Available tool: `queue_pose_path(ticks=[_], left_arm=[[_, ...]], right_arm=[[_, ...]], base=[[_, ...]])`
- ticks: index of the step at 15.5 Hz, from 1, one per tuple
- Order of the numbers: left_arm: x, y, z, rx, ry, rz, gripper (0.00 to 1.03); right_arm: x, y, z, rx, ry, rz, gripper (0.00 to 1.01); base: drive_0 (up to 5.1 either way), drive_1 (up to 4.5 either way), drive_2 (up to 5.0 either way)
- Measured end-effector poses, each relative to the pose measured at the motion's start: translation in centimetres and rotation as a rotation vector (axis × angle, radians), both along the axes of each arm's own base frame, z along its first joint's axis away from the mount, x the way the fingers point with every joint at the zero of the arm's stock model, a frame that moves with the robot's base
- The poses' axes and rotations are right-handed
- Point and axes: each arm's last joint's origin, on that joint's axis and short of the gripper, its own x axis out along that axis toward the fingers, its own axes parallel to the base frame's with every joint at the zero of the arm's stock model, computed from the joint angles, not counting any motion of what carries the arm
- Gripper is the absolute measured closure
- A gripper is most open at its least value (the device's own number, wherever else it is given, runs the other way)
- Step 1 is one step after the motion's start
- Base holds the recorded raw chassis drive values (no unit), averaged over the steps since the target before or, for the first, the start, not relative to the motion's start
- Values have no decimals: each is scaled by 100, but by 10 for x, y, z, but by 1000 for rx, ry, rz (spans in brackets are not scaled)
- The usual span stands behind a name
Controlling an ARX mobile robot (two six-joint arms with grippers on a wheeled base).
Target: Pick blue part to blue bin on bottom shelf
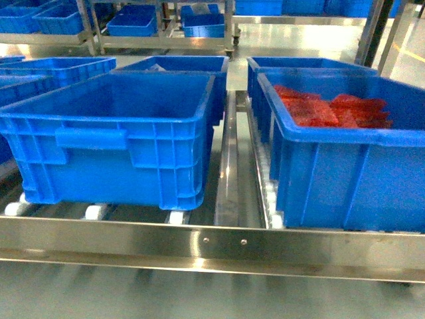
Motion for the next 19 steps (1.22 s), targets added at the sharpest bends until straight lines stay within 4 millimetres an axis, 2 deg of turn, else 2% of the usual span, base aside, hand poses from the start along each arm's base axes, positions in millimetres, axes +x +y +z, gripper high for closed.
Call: queue_pose_path(ticks=[19], left_arm=[[0,0,-1,1,2,1,60]], right_arm=[[0,0,0,0,0,0,3]], base=[[0,0,0]])
